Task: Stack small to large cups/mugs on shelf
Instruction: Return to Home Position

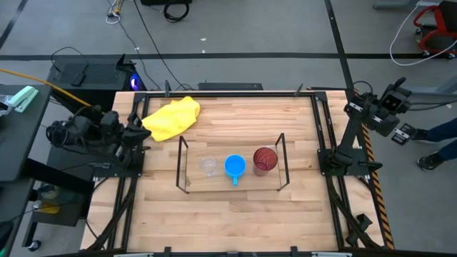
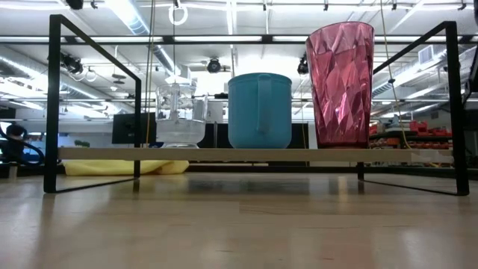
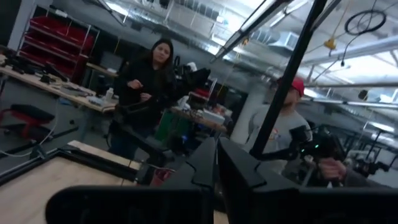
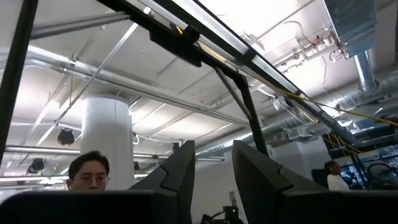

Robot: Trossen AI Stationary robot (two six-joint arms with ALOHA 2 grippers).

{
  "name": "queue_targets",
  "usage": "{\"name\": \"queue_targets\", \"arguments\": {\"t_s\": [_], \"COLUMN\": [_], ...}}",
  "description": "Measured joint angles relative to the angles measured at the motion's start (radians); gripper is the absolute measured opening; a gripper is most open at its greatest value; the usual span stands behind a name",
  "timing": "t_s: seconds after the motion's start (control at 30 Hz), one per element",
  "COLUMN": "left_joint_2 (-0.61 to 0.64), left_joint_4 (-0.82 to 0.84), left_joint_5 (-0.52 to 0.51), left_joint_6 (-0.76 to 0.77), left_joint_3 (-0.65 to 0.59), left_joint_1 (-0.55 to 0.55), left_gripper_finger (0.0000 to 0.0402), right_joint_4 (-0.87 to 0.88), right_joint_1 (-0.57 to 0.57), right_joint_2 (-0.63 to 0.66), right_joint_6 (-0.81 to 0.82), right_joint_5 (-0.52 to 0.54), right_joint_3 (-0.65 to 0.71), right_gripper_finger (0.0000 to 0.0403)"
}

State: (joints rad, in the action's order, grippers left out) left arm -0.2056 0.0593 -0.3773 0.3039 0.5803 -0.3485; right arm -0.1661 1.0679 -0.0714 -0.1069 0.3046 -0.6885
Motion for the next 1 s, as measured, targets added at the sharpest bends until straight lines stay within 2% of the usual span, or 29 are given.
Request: {"name": "queue_targets", "arguments": {"t_s": [0.17,0.37,0.63,1.0], "left_joint_2": [0.105,0.182,0.201,0.201], "left_joint_4": [-0.013,-0.012,-0.032,-0.038], "left_joint_5": [0.0,-0.006,-0.005,-0.008], "left_joint_6": [0.022,0.024,0.026,-0.03], "left_joint_3": [-0.068,-0.133,-0.166,-0.166], "left_joint_1": [0.0,0.0,0.0,0.0], "left_gripper_finger": [0.0029,0.0036,0.0028,0.0033], "right_joint_4": [0.001,0.017,0.026,-0.358], "right_joint_1": [0.0,0.0,-0.042,-0.215], "right_joint_2": [0.07,0.07,0.07,0.069], "right_joint_6": [0.002,0.001,-0.017,-0.216], "right_joint_5": [0.0,0.014,0.072,0.277], "right_joint_3": [0.045,0.049,0.06,0.312], "right_gripper_finger": [0.0115,0.0115,0.0115,0.0115]}}
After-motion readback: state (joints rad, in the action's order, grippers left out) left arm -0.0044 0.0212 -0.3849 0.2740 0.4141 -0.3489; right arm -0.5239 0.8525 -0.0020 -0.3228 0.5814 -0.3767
